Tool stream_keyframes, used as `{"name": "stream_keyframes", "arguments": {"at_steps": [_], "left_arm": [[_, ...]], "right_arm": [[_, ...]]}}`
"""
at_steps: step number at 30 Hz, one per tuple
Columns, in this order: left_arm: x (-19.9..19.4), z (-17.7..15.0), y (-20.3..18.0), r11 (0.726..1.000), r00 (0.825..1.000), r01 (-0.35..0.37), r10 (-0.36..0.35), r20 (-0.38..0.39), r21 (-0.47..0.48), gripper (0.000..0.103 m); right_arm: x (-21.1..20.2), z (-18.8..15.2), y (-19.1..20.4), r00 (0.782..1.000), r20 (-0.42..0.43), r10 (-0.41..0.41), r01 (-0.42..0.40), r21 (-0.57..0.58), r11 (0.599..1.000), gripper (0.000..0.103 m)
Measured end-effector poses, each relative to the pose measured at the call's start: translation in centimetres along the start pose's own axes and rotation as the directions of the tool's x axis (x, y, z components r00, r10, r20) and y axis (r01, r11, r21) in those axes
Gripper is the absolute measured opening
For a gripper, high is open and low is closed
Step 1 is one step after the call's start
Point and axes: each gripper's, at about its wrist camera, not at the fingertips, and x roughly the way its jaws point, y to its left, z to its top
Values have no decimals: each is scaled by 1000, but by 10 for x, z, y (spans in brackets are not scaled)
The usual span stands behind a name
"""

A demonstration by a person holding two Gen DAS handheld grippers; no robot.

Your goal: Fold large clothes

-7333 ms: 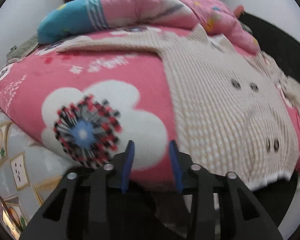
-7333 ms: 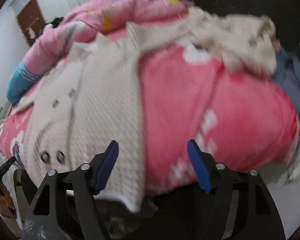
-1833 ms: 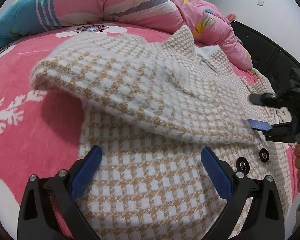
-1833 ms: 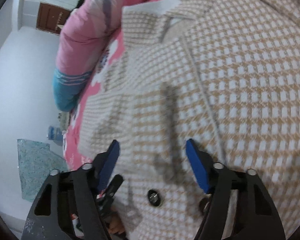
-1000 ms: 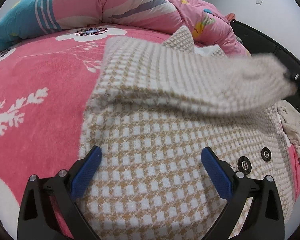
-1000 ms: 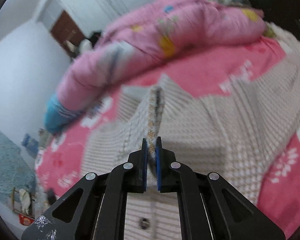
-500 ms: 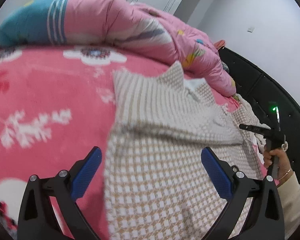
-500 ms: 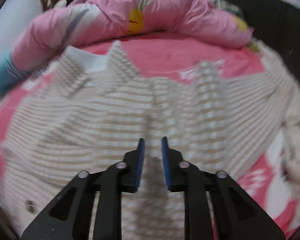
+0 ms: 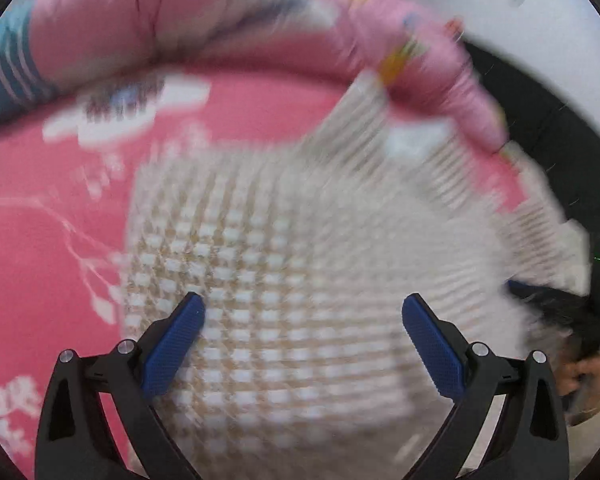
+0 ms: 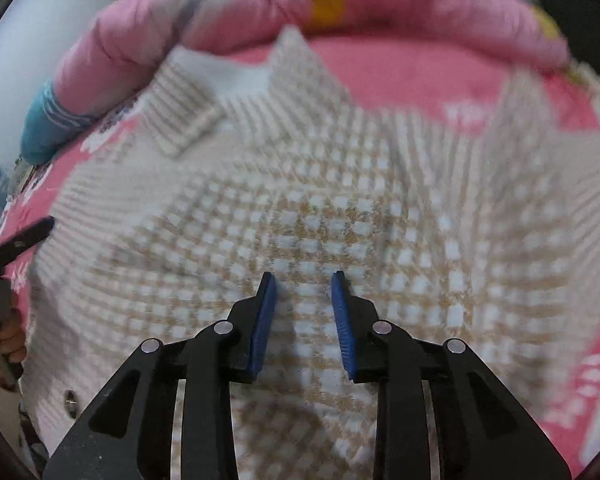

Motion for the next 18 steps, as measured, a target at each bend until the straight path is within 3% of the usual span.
{"name": "stream_keyframes", "arguments": {"at_steps": [2,4,7,10,13,15,17,18], "left_arm": [[-5,-7,-13,991,998,-60,57,27,120,98],[-12,-10,-22,980,996,-86,82,30,177,98],[-36,-8,-24,983,995,-81,69,75,163,98],[-55,-6,-32,989,993,-41,25,113,141,98],[-48,-7,-50,989,997,-40,30,71,141,98],[-33,-13,-61,985,996,-88,84,33,151,98],[-7,-23,-65,976,988,-142,149,-31,167,99],[0,-30,-67,967,983,-177,181,-10,181,99]], "right_arm": [[-11,4,-3,1000,-18,-1,1,21,1000,26],[-25,7,4,1000,-18,-26,26,-4,1000,30],[-43,10,23,999,33,32,-30,-58,998,43],[-32,8,44,996,34,84,-80,-106,991,51],[7,-6,57,1000,-11,1,-2,-172,985,58],[5,-12,65,998,24,-50,54,-232,971,58],[-9,-10,64,998,-4,-67,65,-209,976,58],[-16,-11,62,998,-11,-67,63,-201,977,59]]}}
